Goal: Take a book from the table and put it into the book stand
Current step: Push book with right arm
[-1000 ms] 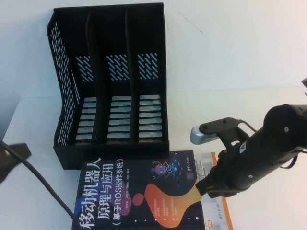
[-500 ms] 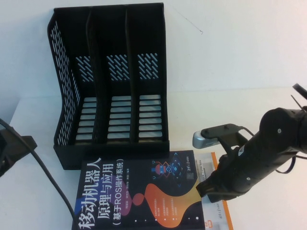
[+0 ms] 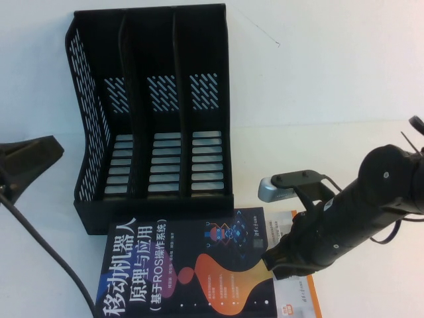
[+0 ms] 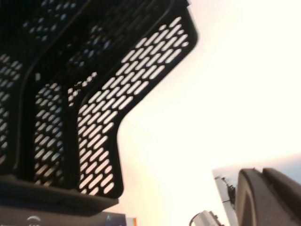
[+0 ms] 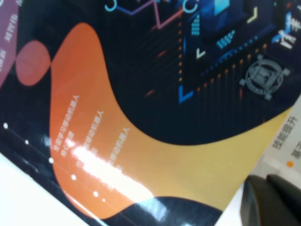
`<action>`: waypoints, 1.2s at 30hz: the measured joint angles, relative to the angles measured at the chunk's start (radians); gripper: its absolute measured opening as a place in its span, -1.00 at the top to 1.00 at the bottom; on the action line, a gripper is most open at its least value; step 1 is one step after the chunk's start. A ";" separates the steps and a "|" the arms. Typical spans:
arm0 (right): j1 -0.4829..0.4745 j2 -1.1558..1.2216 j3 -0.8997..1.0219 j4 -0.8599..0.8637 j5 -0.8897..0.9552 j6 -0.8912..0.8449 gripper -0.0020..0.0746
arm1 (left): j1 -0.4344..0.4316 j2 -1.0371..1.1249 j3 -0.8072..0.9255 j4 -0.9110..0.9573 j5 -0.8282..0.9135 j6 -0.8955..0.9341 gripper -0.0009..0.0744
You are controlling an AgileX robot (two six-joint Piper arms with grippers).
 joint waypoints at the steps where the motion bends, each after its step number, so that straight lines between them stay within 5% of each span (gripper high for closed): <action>1: 0.000 0.000 0.000 0.000 -0.002 0.000 0.93 | 0.015 0.000 0.000 -0.008 0.013 0.008 0.98; 7: -0.010 -0.077 0.000 -0.026 -0.042 0.046 0.93 | 0.162 0.000 0.000 0.014 -0.015 0.017 0.98; 13: -0.019 -0.252 0.000 -0.134 -0.039 0.113 0.93 | 0.235 0.000 0.000 0.251 -0.135 0.011 0.98; 18: -0.019 -0.368 0.000 -0.211 -0.002 0.166 0.93 | 0.147 0.002 0.000 0.390 -0.171 -0.015 0.89; 27: -0.019 -0.526 0.052 -0.228 0.057 0.188 0.93 | -0.010 0.208 0.000 0.522 -0.057 -0.087 -0.02; 36: -0.019 -0.397 0.161 -0.191 0.053 0.182 0.93 | -0.013 0.489 -0.003 0.413 0.007 0.030 -0.14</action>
